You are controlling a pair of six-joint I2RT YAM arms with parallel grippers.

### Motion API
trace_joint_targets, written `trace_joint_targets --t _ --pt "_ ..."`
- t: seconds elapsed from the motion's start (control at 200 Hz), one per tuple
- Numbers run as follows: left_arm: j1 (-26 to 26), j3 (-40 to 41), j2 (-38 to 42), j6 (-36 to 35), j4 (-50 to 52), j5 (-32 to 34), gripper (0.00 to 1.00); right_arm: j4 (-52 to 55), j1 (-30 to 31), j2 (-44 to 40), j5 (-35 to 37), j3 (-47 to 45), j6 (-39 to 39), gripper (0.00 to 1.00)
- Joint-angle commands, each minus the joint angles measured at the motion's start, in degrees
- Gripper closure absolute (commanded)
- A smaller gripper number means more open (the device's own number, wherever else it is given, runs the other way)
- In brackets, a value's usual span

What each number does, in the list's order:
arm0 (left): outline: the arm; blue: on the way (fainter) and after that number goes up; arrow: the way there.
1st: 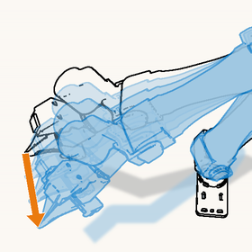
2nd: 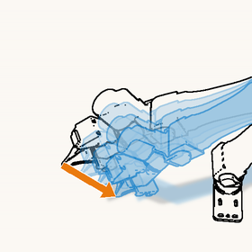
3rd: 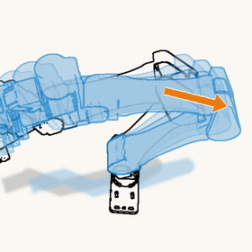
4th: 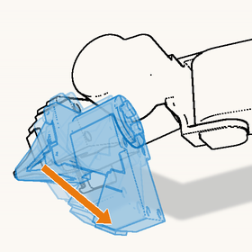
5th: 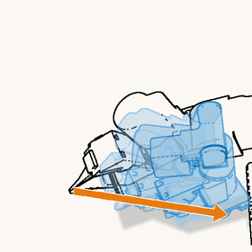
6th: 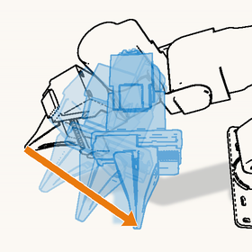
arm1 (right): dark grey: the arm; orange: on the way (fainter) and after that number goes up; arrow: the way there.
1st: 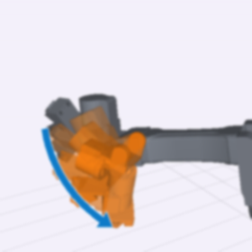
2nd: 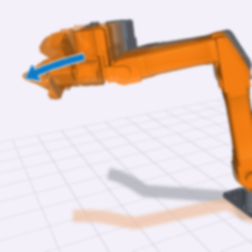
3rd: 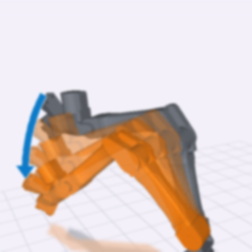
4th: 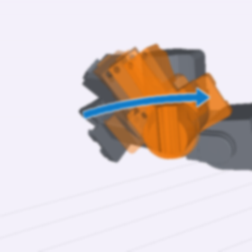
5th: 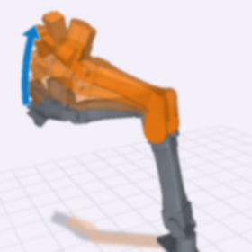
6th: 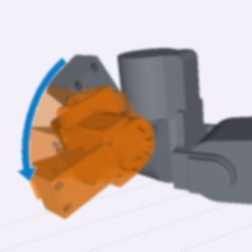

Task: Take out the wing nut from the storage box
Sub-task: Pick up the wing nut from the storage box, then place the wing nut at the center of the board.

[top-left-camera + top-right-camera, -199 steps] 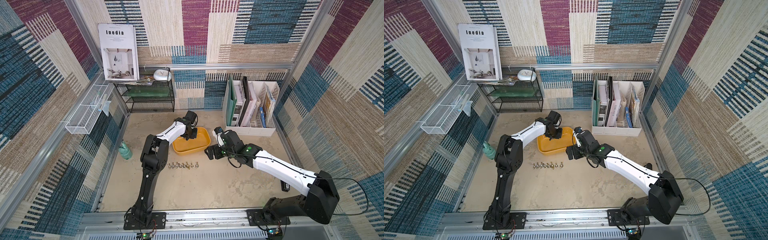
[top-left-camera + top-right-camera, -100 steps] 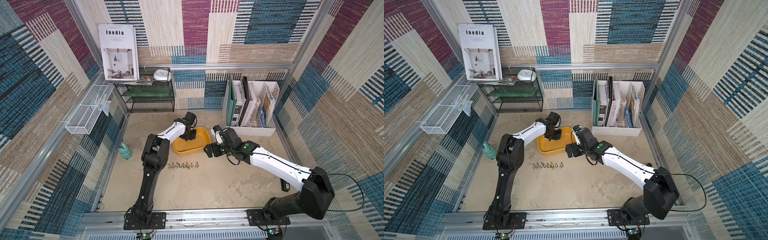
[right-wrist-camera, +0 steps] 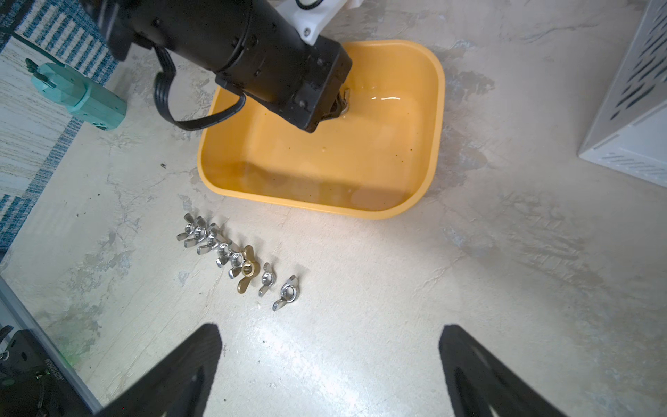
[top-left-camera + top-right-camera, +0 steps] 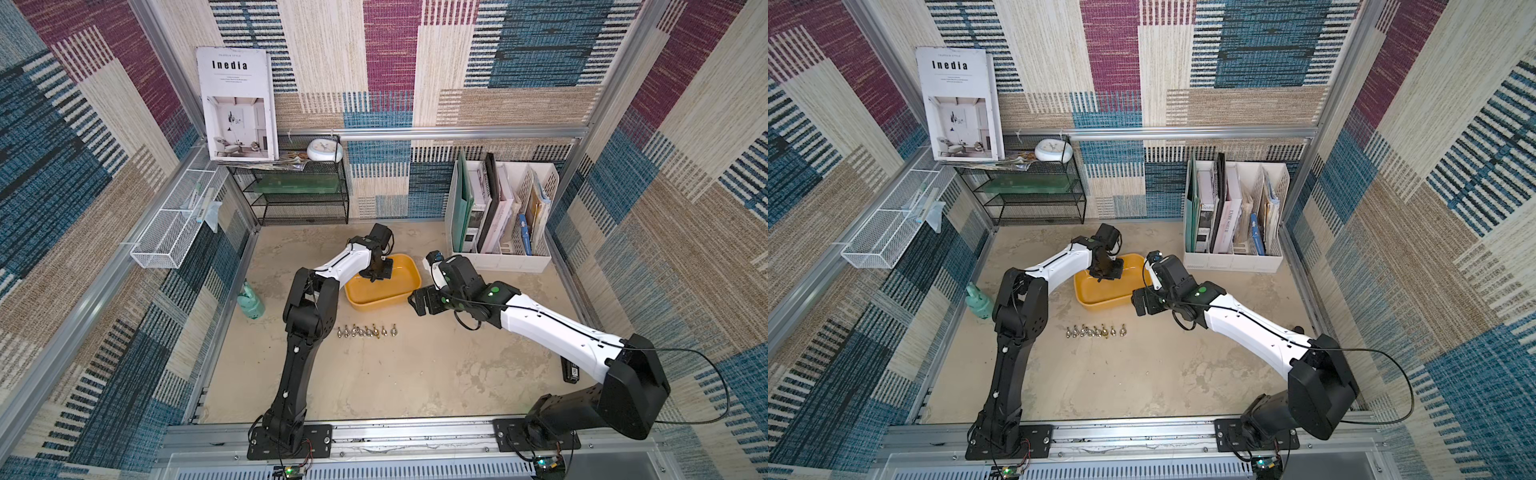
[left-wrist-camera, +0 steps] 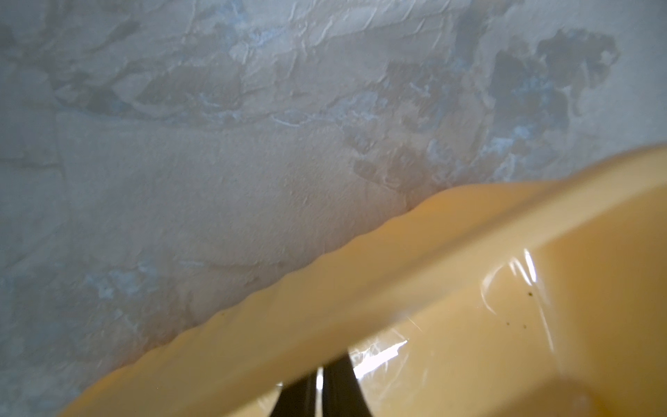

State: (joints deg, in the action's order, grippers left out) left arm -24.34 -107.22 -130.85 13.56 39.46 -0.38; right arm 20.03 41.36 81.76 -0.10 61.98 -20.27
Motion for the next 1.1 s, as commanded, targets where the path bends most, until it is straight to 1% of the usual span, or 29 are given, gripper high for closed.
trace_joint_targets --t 0.0,0.245,0.451,0.641,0.811,1.007,1.097 --pt "-0.15 1.35 2.82 0.90 0.37 -0.59 1.00 -0.25 0.06 -0.54 -0.50 -0.36 0.00 0.01" --pt "-1.84 7.16 11.22 2.77 0.09 -0.25 1.00 -0.12 0.03 -1.34 -1.62 -1.17 0.47 0.01" --pt "-4.97 14.62 19.92 5.25 -0.48 0.25 1.00 -0.30 0.10 -3.85 -3.35 -3.45 0.52 0.01" --pt "-9.35 20.91 26.76 8.91 -0.61 1.73 1.00 0.18 0.03 -6.53 -7.63 -6.47 1.34 0.01" --pt "-13.97 26.39 31.55 12.64 -1.13 3.72 1.00 -0.69 0.15 -10.88 -10.81 -11.36 -0.59 0.01" --pt "-19.15 32.87 35.05 17.24 -3.47 4.92 1.00 0.89 0.39 -17.17 -10.61 -15.98 -3.06 0.01" --pt "-21.59 34.54 35.07 18.90 -4.56 5.89 1.00 1.58 0.64 -20.15 -10.11 -17.93 -4.49 0.01"
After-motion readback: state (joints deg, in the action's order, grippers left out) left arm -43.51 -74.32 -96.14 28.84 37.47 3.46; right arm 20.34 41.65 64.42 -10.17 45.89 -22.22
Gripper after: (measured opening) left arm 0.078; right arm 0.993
